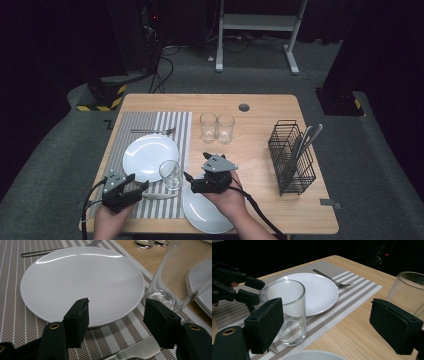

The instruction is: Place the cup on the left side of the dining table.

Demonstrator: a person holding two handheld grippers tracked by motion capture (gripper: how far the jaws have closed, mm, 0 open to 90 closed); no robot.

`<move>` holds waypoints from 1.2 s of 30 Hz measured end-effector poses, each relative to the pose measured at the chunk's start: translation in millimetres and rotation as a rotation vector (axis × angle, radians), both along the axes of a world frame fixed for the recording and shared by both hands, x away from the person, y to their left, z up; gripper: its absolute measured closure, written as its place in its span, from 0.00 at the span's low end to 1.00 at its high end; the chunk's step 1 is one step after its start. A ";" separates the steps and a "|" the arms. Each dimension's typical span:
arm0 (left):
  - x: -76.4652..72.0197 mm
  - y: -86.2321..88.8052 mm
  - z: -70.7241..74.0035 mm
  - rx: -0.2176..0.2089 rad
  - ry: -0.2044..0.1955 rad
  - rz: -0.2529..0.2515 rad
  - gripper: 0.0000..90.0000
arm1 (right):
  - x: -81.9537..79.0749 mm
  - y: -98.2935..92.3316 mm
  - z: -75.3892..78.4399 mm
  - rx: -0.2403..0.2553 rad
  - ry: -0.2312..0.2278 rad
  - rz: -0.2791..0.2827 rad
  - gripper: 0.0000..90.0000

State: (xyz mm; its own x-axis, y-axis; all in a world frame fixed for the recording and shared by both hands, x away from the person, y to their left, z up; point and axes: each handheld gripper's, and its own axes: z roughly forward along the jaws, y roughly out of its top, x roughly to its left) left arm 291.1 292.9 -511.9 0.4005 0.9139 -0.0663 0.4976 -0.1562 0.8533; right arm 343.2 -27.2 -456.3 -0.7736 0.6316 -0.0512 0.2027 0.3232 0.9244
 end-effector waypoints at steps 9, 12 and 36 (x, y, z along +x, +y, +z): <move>-0.3 -8.7 -2.0 0.007 0.000 -0.029 0.41 | 3.7 -37.6 -8.0 0.007 0.010 -0.079 0.14; -0.6 -10.7 -2.3 0.014 0.000 -0.038 0.41 | 4.6 -50.5 -10.8 0.008 0.013 -0.107 0.14; -1.4 -19.5 -7.7 0.026 -0.012 -0.068 0.41 | -2.9 -130.1 -42.2 -0.026 0.056 -0.290 0.30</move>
